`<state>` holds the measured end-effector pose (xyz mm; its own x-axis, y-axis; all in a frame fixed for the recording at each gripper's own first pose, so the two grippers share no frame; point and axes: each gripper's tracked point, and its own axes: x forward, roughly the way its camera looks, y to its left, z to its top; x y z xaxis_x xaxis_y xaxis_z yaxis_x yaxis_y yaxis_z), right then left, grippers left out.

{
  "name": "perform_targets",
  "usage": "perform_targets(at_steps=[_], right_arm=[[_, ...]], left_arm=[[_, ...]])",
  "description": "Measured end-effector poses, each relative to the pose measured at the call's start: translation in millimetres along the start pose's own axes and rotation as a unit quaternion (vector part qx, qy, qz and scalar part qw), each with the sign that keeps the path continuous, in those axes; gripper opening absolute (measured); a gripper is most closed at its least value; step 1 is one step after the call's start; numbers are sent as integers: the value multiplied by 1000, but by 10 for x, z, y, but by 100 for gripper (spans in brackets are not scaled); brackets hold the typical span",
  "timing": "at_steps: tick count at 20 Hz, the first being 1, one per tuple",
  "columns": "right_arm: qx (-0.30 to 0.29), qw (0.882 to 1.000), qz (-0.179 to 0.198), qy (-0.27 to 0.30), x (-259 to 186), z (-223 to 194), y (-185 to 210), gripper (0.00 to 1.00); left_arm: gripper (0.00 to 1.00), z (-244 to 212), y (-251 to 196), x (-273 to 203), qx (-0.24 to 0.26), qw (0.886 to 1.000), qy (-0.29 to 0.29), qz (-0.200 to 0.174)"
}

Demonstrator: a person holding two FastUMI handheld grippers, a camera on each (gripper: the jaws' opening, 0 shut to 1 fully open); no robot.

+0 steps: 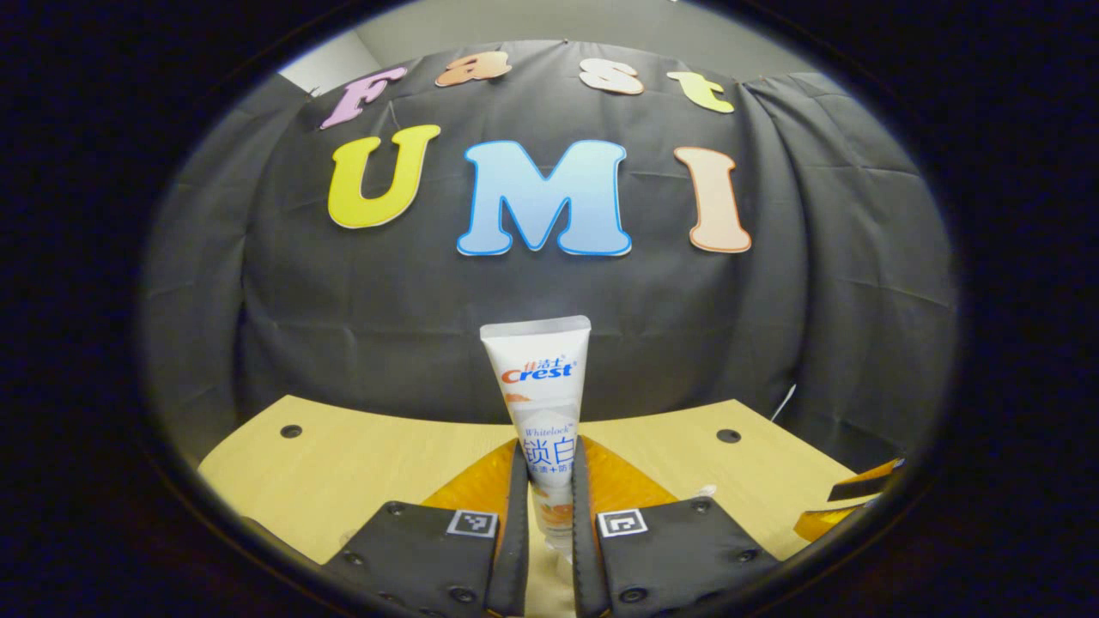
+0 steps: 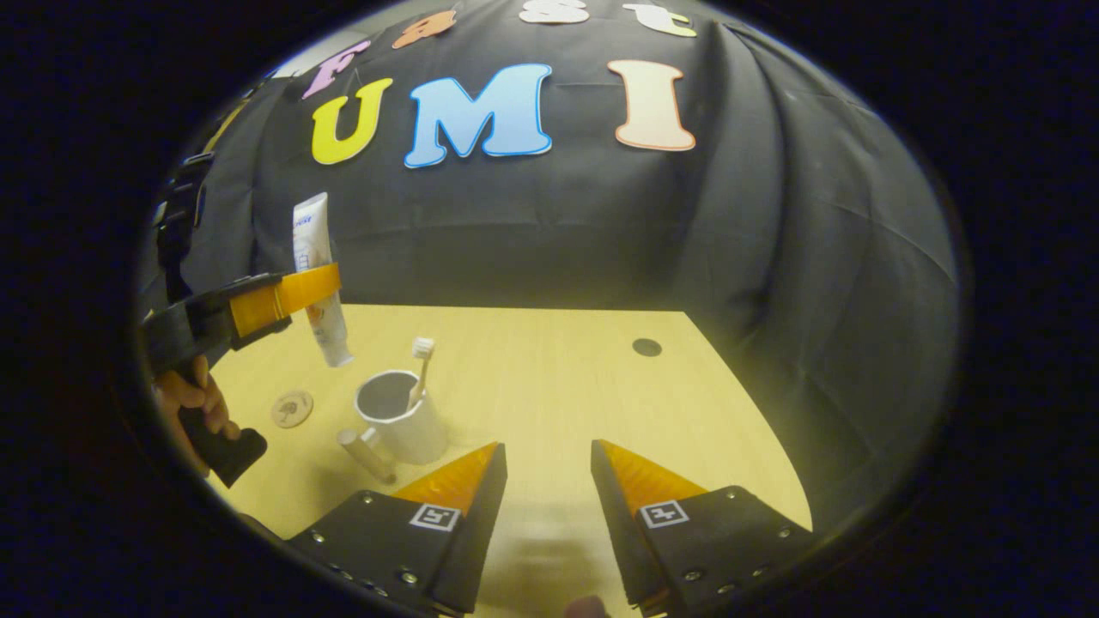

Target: Put the toothbrush and toothpaste on the desktop into the cup, then pick up the cup and place it on the coaster on the desktop.

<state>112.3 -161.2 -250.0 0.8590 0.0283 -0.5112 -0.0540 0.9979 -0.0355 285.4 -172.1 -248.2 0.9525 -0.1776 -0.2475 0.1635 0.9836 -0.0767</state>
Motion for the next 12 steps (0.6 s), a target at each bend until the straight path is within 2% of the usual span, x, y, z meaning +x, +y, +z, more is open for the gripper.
perform_targets(at_steps=[7,12], right_arm=[[-7,1000,-12,27,-135,-296,-168,61],[-7,999,-14,32,-148,-319,-175,60]], left_arm=[[28,-285,-194,115,19,1000,-13,-7],[28,-435,-285,112,27,999,-14,-14]])
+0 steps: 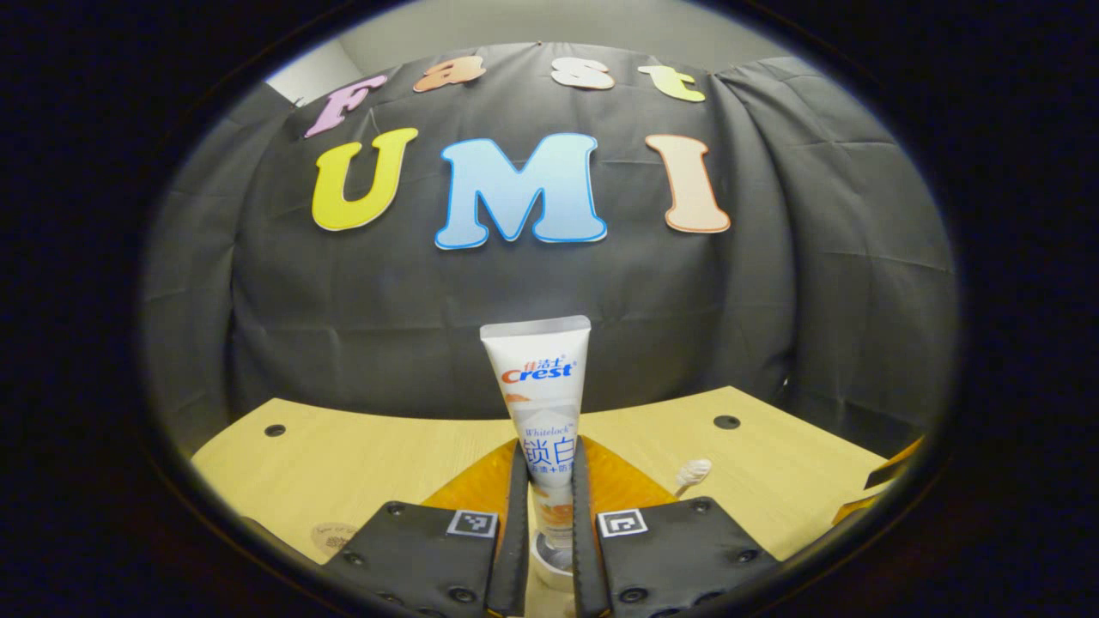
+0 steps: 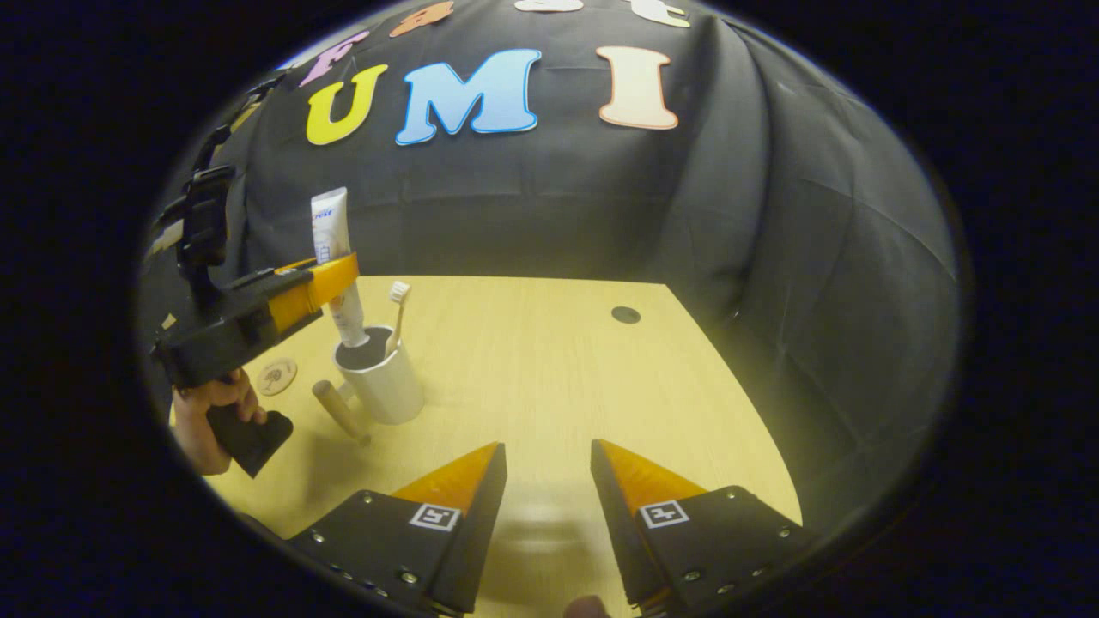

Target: Put the toothbrush and toothpaste on the desktop into the cup, then pick up the cup and place it on the coaster on the desktop.

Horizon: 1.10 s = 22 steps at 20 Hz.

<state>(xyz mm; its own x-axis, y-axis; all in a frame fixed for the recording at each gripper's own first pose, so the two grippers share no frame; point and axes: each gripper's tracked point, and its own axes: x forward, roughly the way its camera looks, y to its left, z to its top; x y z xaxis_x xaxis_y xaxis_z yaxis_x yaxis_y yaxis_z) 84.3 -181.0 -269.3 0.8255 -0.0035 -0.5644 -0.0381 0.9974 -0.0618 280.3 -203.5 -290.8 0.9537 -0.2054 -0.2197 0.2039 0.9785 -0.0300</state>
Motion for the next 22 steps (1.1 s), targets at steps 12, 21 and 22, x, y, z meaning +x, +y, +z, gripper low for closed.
perform_targets(at_steps=[12,21,22], right_arm=[[-6,1000,1,22,-13,-186,31,60],[-8,1000,16,16,-23,-95,236,60],[-7,1000,19,13,-25,-65,274,60]], left_arm=[[100,-264,-69,-82,21,1000,6,-8],[100,97,114,-311,14,1000,-21,10],[100,167,155,-356,13,1000,-25,14]])
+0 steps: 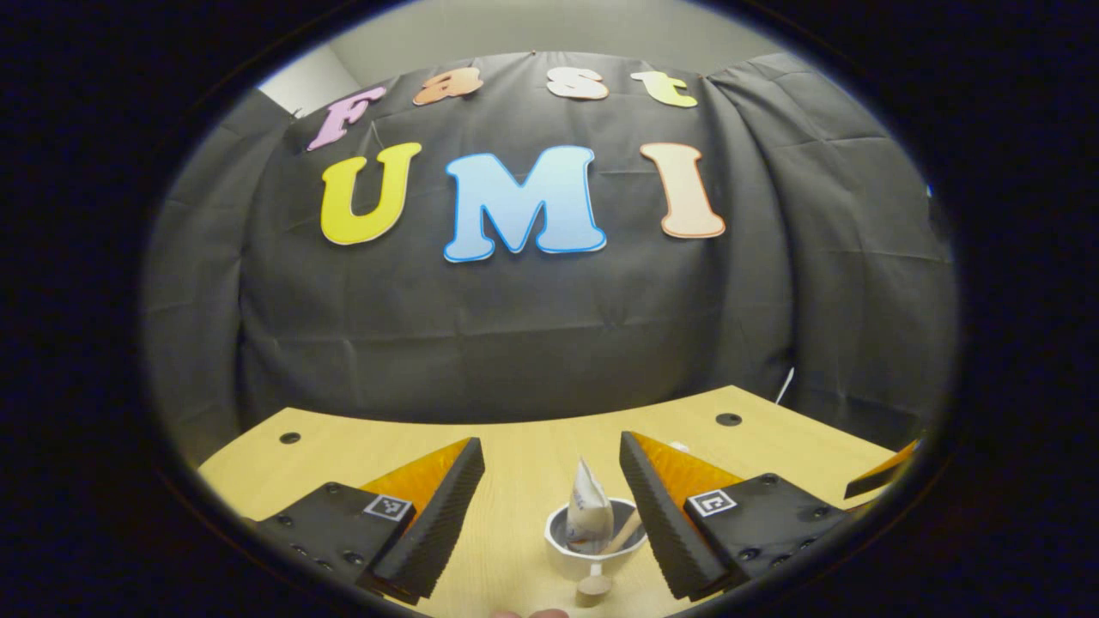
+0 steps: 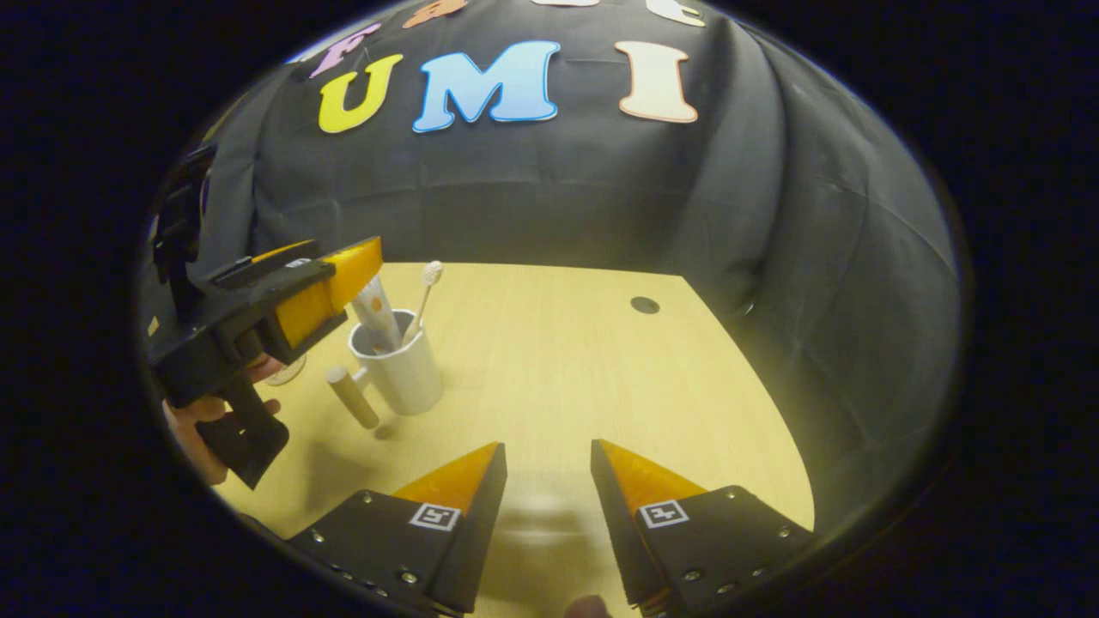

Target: Put the toothbrush and toothpaste on the desktop into the cup, then pick up the cup and place it on the coaster on the desktop.

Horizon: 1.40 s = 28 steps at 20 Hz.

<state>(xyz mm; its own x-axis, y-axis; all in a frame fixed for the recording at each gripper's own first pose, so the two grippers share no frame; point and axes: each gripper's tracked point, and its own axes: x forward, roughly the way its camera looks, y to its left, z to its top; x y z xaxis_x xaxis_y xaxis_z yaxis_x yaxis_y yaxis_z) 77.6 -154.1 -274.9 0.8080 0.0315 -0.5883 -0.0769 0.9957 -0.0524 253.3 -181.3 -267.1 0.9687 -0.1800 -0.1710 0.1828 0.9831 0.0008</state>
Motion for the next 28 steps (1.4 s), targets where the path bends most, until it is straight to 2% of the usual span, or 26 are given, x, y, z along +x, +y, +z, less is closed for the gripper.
perform_targets(at_steps=[8,16,18,24,28], right_arm=[[-6,1000,19,-10,5,245,378,60],[0,998,59,6,25,560,947,61],[4,998,67,9,48,648,1078,76],[14,997,63,39,163,696,1337,78],[37,994,57,86,256,612,1473,78]], left_arm=[[100,526,611,-415,-3,999,-29,40],[99,635,1339,-811,-2,997,-14,79],[99,684,1496,-895,-2,996,-14,87],[99,752,1834,-1024,0,995,-11,95],[100,766,1998,-1104,2,995,-9,95]])
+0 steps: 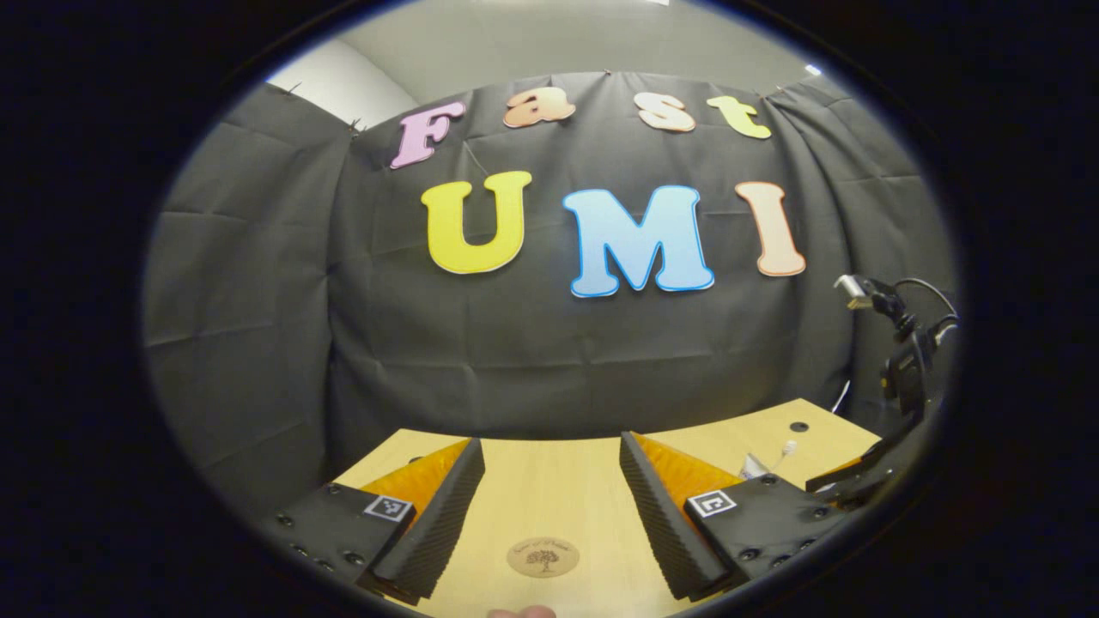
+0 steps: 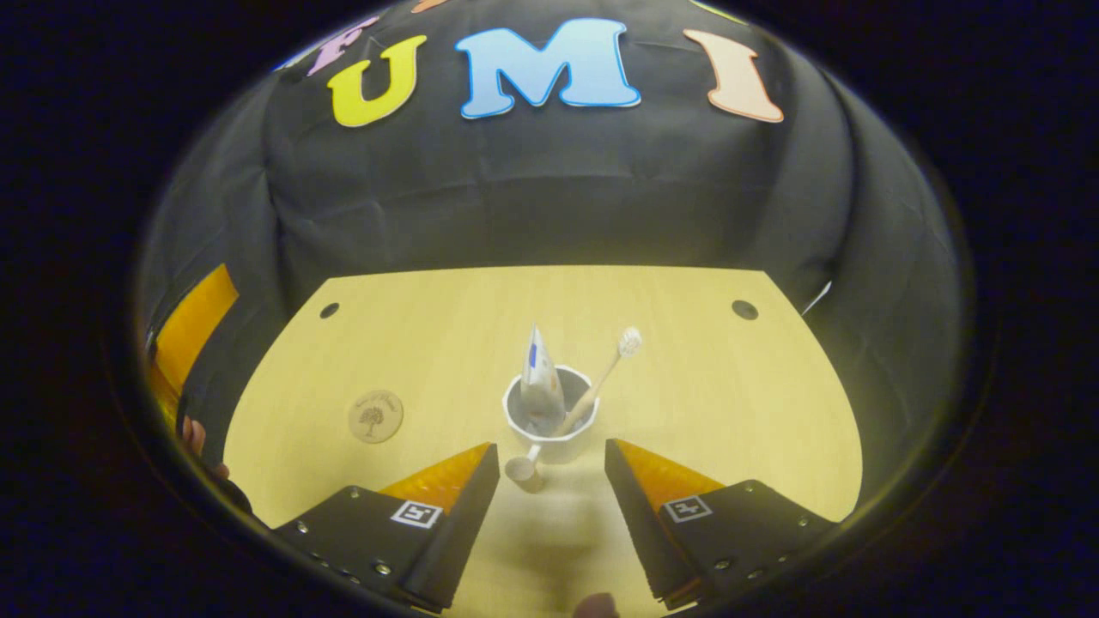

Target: Put the toothbrush and toothpaste on the desktop into the cup, then pick up the cup and place it on the coaster on the desktop.

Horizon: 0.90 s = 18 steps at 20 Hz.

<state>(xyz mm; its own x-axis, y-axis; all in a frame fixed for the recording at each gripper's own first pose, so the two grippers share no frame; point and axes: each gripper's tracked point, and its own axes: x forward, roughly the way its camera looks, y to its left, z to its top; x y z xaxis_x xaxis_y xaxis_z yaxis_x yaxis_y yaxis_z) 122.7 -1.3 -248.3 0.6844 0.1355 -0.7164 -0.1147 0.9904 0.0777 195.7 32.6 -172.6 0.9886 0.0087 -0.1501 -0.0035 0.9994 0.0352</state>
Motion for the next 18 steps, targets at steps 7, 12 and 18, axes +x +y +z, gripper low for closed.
perform_targets(at_steps=[7,12,18], right_arm=[[53,995,-13,81,221,-145,60,78],[54,989,-25,137,423,-241,55,78],[76,975,-33,205,665,-371,89,78]], left_arm=[[100,49,467,-129,7,1000,-2,23],[99,17,861,-260,8,998,2,60],[99,-54,1247,-337,13,995,8,95]])
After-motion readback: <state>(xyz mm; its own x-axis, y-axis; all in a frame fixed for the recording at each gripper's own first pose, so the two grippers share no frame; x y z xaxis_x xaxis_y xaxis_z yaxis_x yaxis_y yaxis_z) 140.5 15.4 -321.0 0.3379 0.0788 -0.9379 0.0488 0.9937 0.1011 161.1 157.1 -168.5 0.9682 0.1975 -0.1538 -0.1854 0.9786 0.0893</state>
